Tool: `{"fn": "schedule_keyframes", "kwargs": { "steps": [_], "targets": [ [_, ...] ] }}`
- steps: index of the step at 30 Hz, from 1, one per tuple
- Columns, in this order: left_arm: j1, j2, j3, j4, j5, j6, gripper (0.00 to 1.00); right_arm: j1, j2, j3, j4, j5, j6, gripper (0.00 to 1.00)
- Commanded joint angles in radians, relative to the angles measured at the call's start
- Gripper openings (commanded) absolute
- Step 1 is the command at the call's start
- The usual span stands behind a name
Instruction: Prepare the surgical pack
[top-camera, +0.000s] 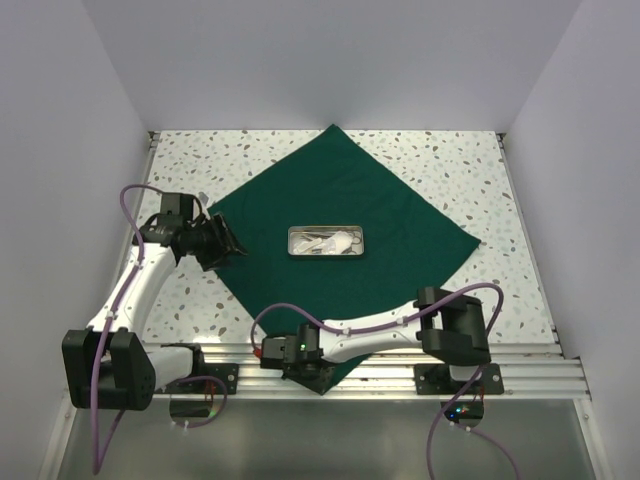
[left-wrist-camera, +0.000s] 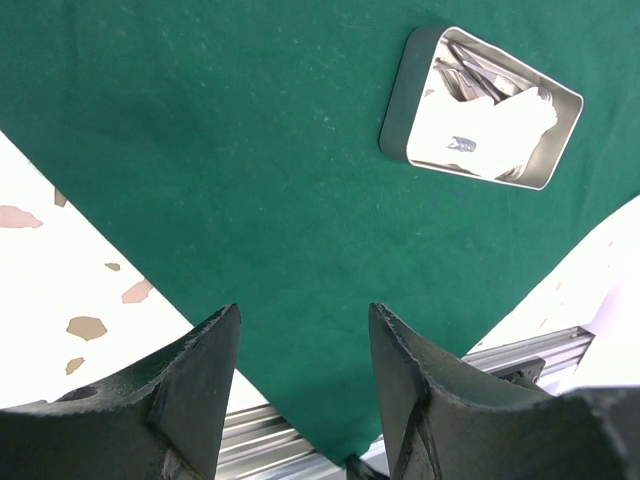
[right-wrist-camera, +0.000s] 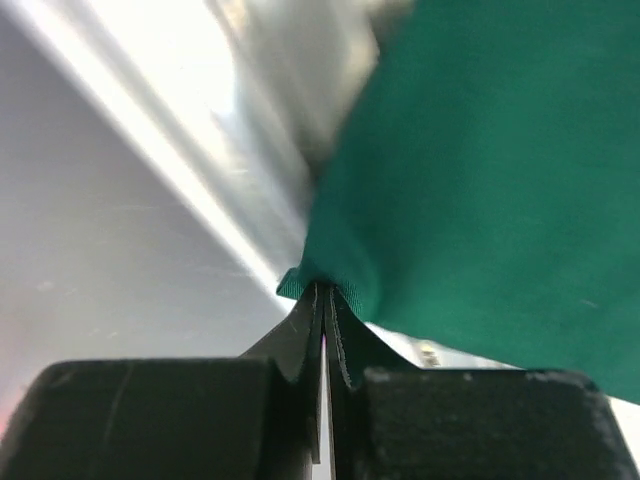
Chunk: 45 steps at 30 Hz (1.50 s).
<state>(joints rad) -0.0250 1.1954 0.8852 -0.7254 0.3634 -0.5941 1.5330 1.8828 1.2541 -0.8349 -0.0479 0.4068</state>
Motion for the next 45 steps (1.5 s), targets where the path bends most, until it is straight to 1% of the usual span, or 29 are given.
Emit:
{"fn": "schedule_keyframes", "kwargs": {
  "steps": [1,3,4,5,6,8,9,12,19,28,32,35,36,38,39,41,42,44,45],
  "targets": [
    [0.011,-0.023,0.011,0.021,0.019,-0.009,0.58,-0.020,-0.051,-0.053,0.026,0.216,0.030,0.00],
    [0.013,-0.022,0.014,0.020,0.020,-0.010,0.58,-0.020,-0.112,-0.058,0.042,0.214,0.020,0.00],
    [0.013,-0.020,0.015,0.020,0.020,-0.010,0.58,-0.017,-0.129,-0.061,0.052,0.198,0.003,0.05],
    [0.014,-0.019,0.014,0.021,0.023,-0.010,0.58,-0.017,-0.146,-0.065,0.069,0.182,0.000,0.14],
    [0.014,-0.017,0.014,0.021,0.023,-0.010,0.58,-0.016,-0.157,-0.065,0.072,0.157,-0.005,0.26],
    [0.014,-0.014,0.008,0.026,0.029,-0.013,0.58,-0.013,-0.152,-0.062,0.072,0.143,-0.022,0.36],
    [0.014,-0.013,0.006,0.029,0.031,-0.015,0.58,-0.008,-0.140,-0.061,0.074,0.148,-0.023,0.43],
    [0.014,-0.013,0.000,0.037,0.043,-0.023,0.58,0.004,-0.123,-0.050,0.072,0.145,-0.031,0.47],
    [0.014,-0.016,-0.005,0.040,0.046,-0.026,0.58,0.032,-0.090,-0.044,0.094,0.077,-0.054,0.52],
    [0.016,-0.014,-0.019,0.047,0.046,-0.026,0.58,0.061,-0.024,-0.030,0.094,0.068,-0.066,0.55],
    [0.017,-0.014,-0.017,0.046,0.046,-0.019,0.58,0.064,-0.002,-0.022,0.089,0.077,-0.069,0.51],
    [0.020,-0.013,-0.015,0.046,0.045,-0.018,0.58,0.064,-0.002,-0.021,0.069,0.124,-0.048,0.32],
    [0.020,-0.013,-0.012,0.043,0.043,-0.016,0.58,0.059,-0.019,-0.022,0.066,0.175,-0.028,0.21],
    [0.023,-0.010,-0.005,0.037,0.037,-0.010,0.58,0.049,-0.042,-0.030,0.054,0.221,-0.007,0.15],
    [0.023,-0.008,-0.002,0.028,0.034,-0.009,0.58,0.029,-0.065,-0.032,0.050,0.259,0.015,0.07],
    [0.023,-0.002,0.012,0.021,0.025,-0.004,0.58,-0.005,-0.086,-0.036,0.037,0.278,0.029,0.04],
    [0.023,0.001,0.026,0.015,0.013,-0.001,0.58,-0.017,-0.114,-0.035,0.036,0.301,0.032,0.01],
    [0.023,0.009,0.041,0.009,-0.001,0.004,0.58,-0.048,-0.143,-0.022,0.019,0.324,0.033,0.00],
    [0.023,0.015,0.064,-0.002,-0.017,0.010,0.58,-0.086,-0.171,-0.015,0.013,0.335,0.030,0.00]
  ]
}}
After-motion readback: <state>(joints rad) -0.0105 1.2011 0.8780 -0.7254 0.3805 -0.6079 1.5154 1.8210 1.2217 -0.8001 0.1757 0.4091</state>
